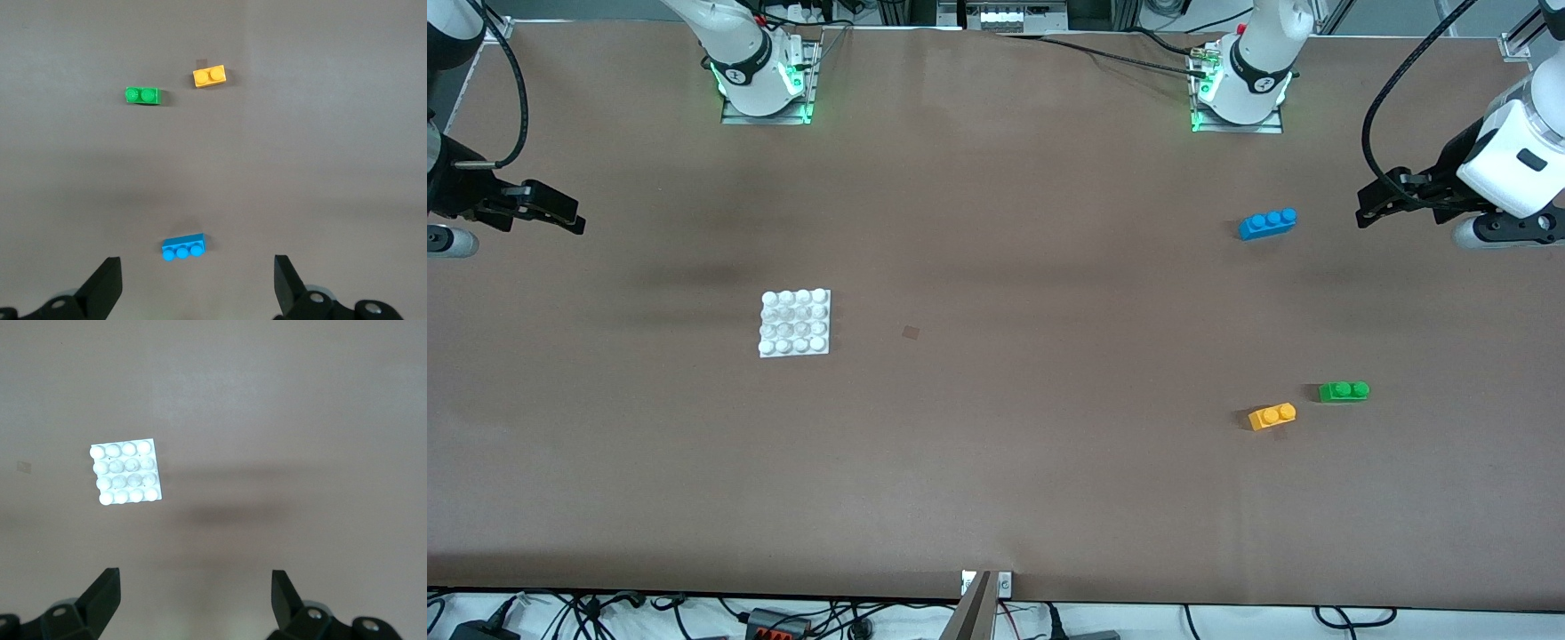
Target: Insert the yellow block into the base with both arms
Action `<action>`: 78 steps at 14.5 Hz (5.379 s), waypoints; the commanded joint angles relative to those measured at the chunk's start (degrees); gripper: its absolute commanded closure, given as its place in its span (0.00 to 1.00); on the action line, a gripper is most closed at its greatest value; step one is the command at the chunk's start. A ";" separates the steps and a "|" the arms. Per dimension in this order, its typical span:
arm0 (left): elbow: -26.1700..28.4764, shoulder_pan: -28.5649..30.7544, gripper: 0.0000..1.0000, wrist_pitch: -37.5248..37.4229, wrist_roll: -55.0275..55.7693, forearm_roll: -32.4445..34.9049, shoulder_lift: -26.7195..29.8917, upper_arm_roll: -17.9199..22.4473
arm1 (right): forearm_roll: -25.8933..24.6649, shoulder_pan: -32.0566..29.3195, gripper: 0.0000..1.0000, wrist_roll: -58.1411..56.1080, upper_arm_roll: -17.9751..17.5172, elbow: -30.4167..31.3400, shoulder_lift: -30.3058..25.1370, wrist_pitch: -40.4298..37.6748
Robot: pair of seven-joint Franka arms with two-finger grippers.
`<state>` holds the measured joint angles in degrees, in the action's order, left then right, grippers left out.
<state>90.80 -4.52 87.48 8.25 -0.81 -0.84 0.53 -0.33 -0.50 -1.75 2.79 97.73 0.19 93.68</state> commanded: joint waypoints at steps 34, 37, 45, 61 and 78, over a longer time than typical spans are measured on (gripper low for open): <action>-3.69 2.15 0.00 4.62 -0.17 5.01 -14.18 -0.44 | 11.31 10.16 0.00 3.42 -1.39 20.31 26.44 43.96; -4.23 3.11 0.00 7.26 -0.43 4.67 -18.05 -0.53 | 13.16 10.17 0.00 3.34 -2.79 20.31 27.84 44.22; -4.32 3.65 0.00 25.45 1.15 -3.85 -30.61 -0.18 | 18.17 12.97 0.00 3.51 -5.43 19.96 31.71 46.76; -4.14 3.38 0.00 42.42 2.12 -2.09 -41.17 -0.44 | 27.84 36.00 0.18 26.36 -5.34 -4.63 46.73 47.38; -3.26 3.38 0.15 46.56 1.59 -1.92 -44.25 -0.71 | 26.62 39.96 0.00 33.92 -2.55 -15.99 44.48 30.81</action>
<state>88.38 -1.16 133.61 10.43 -3.58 -44.43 -0.03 26.73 40.79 31.25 -1.26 81.33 49.02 131.31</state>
